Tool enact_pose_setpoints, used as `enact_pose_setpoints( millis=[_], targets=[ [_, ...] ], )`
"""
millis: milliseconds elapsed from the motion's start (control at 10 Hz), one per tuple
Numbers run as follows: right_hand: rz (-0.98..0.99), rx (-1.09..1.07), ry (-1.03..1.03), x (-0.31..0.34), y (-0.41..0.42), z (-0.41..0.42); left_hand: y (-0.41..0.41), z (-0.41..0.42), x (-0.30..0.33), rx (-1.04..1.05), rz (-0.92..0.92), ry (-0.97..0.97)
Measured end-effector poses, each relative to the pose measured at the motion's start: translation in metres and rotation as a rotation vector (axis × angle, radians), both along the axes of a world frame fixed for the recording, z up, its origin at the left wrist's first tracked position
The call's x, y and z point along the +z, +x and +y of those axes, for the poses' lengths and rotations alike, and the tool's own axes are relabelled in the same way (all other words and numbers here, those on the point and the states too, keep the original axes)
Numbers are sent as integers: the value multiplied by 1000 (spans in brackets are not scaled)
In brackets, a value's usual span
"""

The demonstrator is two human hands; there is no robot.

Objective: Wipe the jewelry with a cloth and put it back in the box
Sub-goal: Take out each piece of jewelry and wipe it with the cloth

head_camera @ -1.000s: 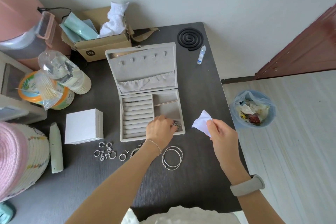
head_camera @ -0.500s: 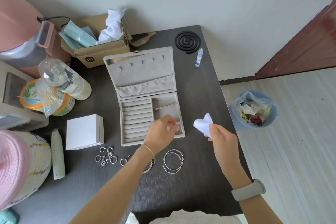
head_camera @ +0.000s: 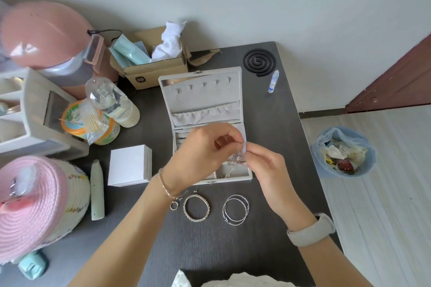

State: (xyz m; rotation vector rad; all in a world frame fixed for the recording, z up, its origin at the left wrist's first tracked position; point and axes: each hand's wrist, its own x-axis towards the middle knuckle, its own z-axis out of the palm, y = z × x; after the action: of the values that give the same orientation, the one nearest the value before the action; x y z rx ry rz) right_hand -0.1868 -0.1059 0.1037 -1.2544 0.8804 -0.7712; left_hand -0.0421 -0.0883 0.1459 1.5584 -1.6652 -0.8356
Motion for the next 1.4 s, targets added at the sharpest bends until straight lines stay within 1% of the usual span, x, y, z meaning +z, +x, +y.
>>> enact_pose_setpoints(
  millis=[100,200,300,400,500,600,700,800,900,1000,1100,1200,1300,1400],
  targets=[
    [-68,29,105,2,4,1,6,4,-1,70,-72,-138],
    [-40,87,70,7,6,4,10,8,-2,144,0,-101],
    [-37,133,-4,15,8,7,8,10,-8,246,192,-23],
    [8,48,-12,19,11,6,3,16,-23,319,528,174],
    [111,-39,-61,19,11,3,-4,32,-35,304,50,361],
    [177,-93,-97,17,6,-4,-23,33,-55,301,1267,664],
    [302,-187,-341,5,-5,-11,-27,39,-55,158,714,539],
    [440,-175,-603,-11,-20,-17,-18,38,-44,356,624,466],
    [429,-84,-409,-15,-17,-10,-12,35,-34,448,512,320],
    [225,-44,87,-13,-3,4,-14,34,-26,459,361,209],
    [-84,-26,492,-16,5,13,-21,35,-26,427,103,36],
    [-268,10,700,-21,8,15,-22,36,-29,313,-122,-109],
    [-382,60,848,-20,8,14,-18,37,-29,149,-159,-117],
    [-468,37,940,-18,6,14,-14,40,-28,52,-243,-171]
  ],
)
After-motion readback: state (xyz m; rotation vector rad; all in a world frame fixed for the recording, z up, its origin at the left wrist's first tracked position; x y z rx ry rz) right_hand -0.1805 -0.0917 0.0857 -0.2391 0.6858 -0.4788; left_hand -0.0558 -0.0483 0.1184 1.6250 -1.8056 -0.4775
